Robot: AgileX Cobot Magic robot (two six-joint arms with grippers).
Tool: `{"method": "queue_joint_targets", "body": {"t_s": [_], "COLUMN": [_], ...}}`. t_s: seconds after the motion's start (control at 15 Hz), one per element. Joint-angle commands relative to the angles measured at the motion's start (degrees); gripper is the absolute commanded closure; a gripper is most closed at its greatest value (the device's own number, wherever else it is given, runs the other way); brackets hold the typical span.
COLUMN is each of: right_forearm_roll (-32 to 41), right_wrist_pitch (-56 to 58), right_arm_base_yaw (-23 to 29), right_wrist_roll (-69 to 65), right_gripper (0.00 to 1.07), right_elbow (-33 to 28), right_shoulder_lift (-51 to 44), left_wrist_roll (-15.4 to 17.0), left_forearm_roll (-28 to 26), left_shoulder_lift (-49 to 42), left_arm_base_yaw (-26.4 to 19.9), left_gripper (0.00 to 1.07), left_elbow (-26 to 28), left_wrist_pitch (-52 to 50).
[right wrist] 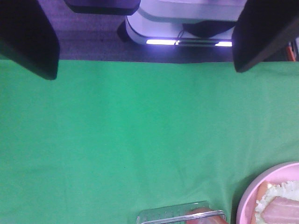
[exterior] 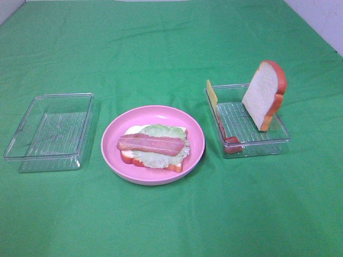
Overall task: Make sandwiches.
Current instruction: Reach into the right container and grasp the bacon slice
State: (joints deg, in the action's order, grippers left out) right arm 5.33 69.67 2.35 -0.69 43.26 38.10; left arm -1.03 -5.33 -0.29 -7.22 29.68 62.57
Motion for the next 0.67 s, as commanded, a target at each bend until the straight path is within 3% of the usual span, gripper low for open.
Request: {"method": "queue_joint_targets", "body": {"t_s": [0.07,0.33,0.4,0.67], "right_forearm_roll": [0.1,0.1,0.1,1.1], "right_wrist_pitch": [3.3,-2.2,-2.3,-3.4], "right_arm_base_yaw": [-0.2,-0.2,-0.2,0.2], "right_wrist_roll": [0.7,1.8,2.2,0.7], "right_gripper": [0.12,0.12,0.12,0.12], "right_elbow": [7.4,16.9,22.9,28.6], "right_shoulder_lift": [16.5,37.5,45.8,50.4], "left_wrist_roll": [0.1,0.1,0.1,0.1], "left_forearm_roll": [-0.3,-0.3,-0.3,-0.3], "left_shoulder_lift": [-1.1,-1.1,-1.1,-1.1], "left_arm_base_yaw": [-0.1,-0.1,-0.1,-0.1], "left_gripper": [0.09,0.09,0.09,0.09], "left_elbow": [-0.2,-0.2,-0.2,-0.2], "left_wrist_pitch": [-0.9,-0.9,-0.9,-0.9]}}
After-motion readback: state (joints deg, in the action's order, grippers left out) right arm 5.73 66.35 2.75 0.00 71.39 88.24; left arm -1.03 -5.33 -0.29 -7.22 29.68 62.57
